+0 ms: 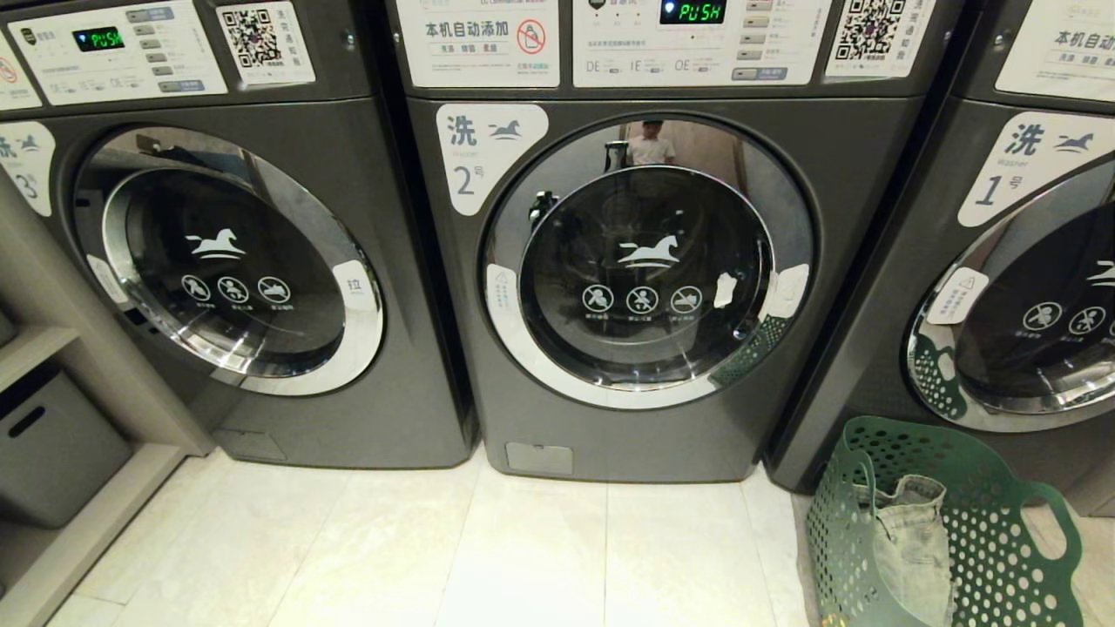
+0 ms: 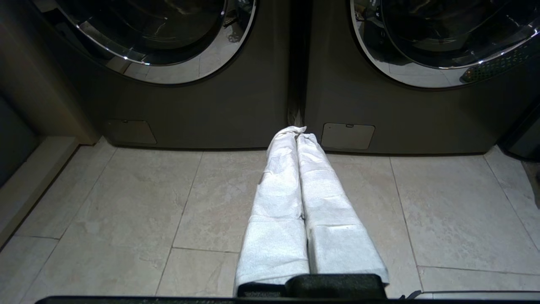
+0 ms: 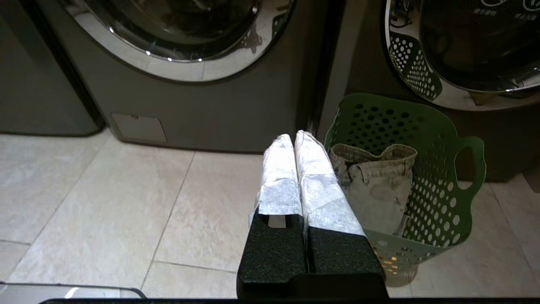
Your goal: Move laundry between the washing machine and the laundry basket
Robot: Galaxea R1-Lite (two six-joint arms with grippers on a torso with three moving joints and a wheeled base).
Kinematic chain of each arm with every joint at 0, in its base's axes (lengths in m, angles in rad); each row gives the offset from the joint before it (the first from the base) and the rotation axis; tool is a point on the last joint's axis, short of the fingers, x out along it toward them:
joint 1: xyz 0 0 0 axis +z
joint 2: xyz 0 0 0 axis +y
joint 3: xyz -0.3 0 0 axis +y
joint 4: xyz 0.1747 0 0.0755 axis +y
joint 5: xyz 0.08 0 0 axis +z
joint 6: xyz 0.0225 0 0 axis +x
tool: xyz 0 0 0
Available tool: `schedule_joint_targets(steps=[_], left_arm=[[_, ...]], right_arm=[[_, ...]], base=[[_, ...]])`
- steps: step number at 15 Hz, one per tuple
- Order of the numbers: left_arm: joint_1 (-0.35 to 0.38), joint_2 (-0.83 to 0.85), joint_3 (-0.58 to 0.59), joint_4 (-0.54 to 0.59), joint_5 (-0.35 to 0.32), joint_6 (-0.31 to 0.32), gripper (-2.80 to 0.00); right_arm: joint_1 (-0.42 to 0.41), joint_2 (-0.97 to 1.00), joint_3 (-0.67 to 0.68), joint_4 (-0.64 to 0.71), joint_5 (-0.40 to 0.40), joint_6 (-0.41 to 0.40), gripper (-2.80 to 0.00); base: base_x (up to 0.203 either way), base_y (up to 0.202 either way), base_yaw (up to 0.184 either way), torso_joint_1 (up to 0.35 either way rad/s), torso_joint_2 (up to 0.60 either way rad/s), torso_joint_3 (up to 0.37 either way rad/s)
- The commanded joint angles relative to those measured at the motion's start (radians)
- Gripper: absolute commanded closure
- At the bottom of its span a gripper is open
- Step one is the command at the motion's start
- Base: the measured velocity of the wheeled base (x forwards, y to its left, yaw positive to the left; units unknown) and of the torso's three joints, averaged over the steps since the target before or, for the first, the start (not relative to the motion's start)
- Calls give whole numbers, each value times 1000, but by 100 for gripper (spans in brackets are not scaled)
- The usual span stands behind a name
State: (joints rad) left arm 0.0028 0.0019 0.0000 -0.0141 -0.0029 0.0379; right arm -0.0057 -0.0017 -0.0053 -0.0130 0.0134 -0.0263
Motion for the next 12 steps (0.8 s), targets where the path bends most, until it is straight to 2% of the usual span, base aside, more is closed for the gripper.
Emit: schedule_joint_targets(steps=[1,12], left_arm=[[0,0,6,0,0,-1,0],[0,-2,6,0,0,-1,0]], right_arm=[[0,3,7,7,-3,16,0],[0,3,5,8,-7,16,0]], base=[[0,0,0,0,0,0],[0,0,0,0,0,0]])
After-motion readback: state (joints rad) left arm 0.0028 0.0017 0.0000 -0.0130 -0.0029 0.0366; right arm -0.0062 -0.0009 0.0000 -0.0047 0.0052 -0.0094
